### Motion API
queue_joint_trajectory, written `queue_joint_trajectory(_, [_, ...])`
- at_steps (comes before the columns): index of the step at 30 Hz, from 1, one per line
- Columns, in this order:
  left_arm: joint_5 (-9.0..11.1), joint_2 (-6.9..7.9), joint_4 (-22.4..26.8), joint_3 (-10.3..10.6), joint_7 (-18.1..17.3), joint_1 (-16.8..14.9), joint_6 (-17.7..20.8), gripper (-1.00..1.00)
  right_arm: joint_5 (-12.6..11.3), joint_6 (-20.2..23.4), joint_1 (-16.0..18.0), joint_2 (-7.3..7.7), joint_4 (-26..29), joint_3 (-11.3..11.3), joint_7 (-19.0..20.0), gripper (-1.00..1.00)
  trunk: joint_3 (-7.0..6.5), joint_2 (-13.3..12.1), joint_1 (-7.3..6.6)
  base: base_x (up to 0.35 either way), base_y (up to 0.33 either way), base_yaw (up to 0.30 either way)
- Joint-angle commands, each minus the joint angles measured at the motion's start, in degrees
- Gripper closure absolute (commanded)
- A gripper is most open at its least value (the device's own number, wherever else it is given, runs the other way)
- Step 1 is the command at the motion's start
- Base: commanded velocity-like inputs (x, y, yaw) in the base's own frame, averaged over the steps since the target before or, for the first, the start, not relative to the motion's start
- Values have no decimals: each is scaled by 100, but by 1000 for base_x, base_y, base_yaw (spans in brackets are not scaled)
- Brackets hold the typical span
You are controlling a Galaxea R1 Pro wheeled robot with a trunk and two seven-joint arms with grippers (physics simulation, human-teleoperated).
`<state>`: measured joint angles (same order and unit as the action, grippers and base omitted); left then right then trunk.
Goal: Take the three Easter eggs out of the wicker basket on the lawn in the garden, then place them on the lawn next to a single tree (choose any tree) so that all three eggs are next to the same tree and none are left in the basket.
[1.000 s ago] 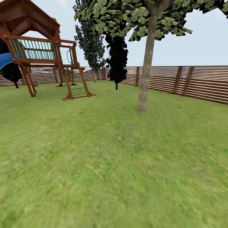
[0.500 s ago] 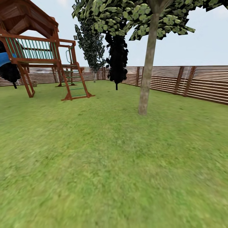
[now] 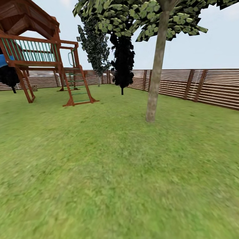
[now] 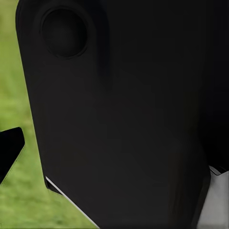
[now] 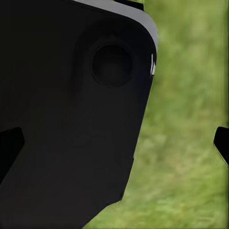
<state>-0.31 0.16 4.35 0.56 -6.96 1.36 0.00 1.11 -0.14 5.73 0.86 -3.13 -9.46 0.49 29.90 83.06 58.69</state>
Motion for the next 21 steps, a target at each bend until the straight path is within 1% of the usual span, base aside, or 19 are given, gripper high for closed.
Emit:
queue_joint_trajectory(1, [-4, 2, 13, 5, -16, 4, 0, -100, 12, -2, 7, 0, -14, -29, 5, -100, 4, 2, 3, 335, 0, 0])
queue_joint_trajectory(21, [-4, 2, 13, 4, -16, 4, 0, -100, 12, -4, 7, 1, -12, -29, 5, -100, 4, 2, 3, 335, 0, 0])
